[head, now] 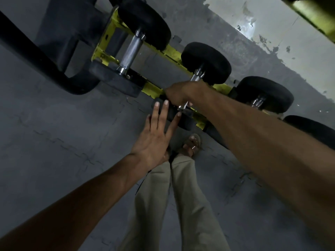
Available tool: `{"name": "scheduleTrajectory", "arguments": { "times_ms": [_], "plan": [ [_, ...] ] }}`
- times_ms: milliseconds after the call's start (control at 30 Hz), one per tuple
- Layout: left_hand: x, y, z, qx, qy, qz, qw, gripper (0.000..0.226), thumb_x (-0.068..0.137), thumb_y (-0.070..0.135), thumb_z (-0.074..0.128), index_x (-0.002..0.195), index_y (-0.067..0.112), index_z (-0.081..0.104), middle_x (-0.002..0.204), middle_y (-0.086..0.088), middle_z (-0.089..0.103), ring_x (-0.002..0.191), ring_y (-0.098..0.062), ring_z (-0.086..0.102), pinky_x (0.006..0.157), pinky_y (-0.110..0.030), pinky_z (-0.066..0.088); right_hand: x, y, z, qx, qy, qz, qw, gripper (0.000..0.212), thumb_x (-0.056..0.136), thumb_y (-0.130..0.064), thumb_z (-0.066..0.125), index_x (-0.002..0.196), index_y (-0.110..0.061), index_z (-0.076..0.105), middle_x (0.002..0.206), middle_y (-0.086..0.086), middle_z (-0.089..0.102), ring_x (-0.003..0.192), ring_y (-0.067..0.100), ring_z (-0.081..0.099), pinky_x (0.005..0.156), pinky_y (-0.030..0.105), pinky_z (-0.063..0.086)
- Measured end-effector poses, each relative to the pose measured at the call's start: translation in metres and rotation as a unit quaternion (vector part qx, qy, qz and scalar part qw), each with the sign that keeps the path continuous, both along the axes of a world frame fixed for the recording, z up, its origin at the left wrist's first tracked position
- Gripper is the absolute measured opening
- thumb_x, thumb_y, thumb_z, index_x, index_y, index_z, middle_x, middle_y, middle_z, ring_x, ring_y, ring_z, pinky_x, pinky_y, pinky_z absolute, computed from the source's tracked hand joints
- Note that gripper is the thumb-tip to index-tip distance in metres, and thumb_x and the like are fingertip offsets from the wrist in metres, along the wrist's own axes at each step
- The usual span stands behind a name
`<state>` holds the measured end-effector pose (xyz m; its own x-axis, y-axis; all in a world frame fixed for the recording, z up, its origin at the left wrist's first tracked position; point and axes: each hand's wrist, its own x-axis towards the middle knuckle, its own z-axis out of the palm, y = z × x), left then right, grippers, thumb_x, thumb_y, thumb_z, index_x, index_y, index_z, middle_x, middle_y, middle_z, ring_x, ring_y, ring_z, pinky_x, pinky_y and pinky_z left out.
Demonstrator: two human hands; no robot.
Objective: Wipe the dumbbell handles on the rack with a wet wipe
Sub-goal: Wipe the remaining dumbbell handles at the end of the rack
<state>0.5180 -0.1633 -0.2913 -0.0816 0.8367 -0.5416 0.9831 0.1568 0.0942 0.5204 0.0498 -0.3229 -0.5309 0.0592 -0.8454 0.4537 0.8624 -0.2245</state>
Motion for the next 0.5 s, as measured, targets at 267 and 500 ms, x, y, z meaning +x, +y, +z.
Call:
{"name": "scheduleTrajectory", "arguments": {
  "times_ms": [267,500],
  "plan": [
    [-0.001,0.001,0.002,-0.005,0.021,-0.004,1.000,0.135,0.088,0.069,0.066,0.158,0.007,-0.031,0.159,-0.039,-0.034,0.153,-0.059,-0.016,0.124,-0.060,0.026,0.089,-0.020,-0.015,0.106,0.366,-0.164,0.910,0.024,0.089,-0.008,0.066,0.112,-0.015,0.066,0.114,0.010,0.050,0.104,0.031,0.053,0.066,0.043,0.055],
    [-0.001,0.006,0.005,-0.034,0.023,-0.016,0.999,0.145,0.081,0.083,0.062,0.157,0.004,-0.033,0.156,-0.041,-0.035,0.152,-0.060,-0.017,0.124,-0.061,0.024,0.104,-0.051,-0.039,-0.067,0.273,-0.681,0.676,0.021,0.087,-0.003,0.067,0.092,-0.022,0.058,0.087,-0.002,0.068,0.083,0.017,0.067,0.080,0.042,0.058]
  ]
}}
